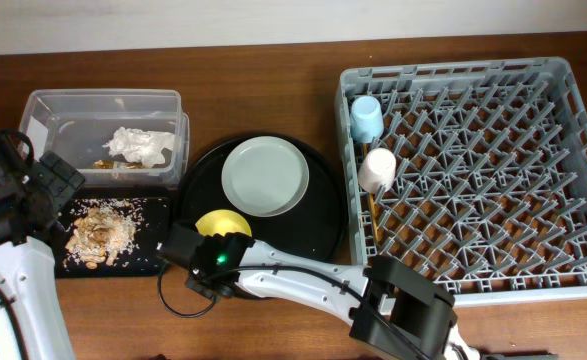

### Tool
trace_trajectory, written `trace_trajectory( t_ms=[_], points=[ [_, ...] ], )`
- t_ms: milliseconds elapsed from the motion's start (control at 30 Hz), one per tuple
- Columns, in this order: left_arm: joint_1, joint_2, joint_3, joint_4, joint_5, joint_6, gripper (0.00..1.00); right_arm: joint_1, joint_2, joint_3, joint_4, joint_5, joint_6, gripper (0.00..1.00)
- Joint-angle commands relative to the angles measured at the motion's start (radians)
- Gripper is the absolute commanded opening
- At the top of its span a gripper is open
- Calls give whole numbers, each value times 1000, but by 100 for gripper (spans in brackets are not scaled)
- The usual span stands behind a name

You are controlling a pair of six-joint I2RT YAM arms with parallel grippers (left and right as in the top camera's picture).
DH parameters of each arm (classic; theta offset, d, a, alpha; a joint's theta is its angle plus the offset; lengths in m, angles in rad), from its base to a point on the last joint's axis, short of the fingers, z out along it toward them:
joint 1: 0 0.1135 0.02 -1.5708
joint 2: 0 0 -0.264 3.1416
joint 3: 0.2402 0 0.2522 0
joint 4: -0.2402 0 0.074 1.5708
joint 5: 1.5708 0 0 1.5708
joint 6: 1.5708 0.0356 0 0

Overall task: Sort waste into correct bins and load items into the dishwasher rack
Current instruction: 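Reach right gripper to the yellow bowl on the round tray and grasp it, then carry the yellow bowl right and set it in the rack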

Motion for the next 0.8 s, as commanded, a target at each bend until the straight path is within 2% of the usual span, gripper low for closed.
trace_trajectory(
  t_ms=[0,267,300,533,567,700,767],
  points=[
    [3,1,2,-1,0,5,99,-6,2,-9,0,20,6,21],
    [3,1,2,-1,0,5,99,-6,2,-9,-47,61,6,21],
    [3,1,2,-1,0,5,99,-6,2,-9,-47,61,6,16],
    [3,1,2,-1,0,5,99,-6,2,-9,-70,61,6,11],
    [3,1,2,-1,0,5,99,-6,2,-9,-73,61,6,5],
    [3,1,2,-1,0,5,99,-6,-4,-7,-101,61,6,4],
    [3,1,2,-1,0,5,99,-6,-65,57,-199,59,7,4]
  ],
)
